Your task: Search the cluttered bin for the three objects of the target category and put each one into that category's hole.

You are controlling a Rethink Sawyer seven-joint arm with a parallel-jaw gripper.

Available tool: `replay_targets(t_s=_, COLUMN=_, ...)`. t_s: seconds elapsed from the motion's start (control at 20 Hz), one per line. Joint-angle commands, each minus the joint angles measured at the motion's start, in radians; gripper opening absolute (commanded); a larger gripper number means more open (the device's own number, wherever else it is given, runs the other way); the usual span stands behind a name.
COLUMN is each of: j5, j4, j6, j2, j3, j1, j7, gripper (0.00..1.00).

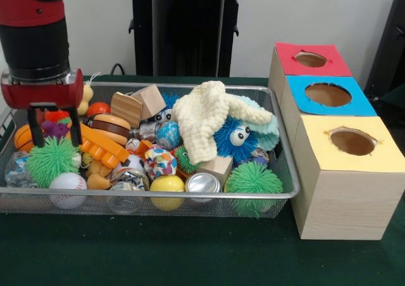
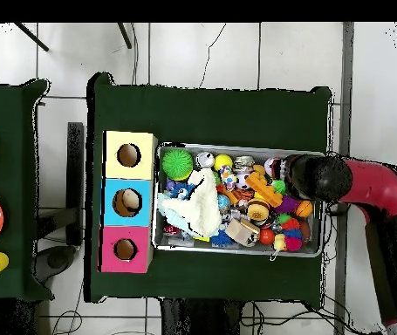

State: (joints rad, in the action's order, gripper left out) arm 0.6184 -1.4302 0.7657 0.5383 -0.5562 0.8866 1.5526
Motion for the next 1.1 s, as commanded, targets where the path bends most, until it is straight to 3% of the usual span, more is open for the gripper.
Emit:
replay_targets(t_s=0.05, j5=0.082, j4=-0.021, j6=-0.053, j2=-0.112, j3=-0.043, j1=0.023, j7=-0.244, gripper=1.0)
replay_targets(t_s=0.5, j5=0.119, j4=0.052, j6=-0.077, j2=-0.214, j3=-0.056, j1=0.032, j7=-0.272, gripper=1.0)
replay_targets(t_s=1.1, j5=0.139, j4=0.116, j6=-0.024, j2=-0.248, j3=-0.074, j1=0.076, j7=-0.356, gripper=1.0)
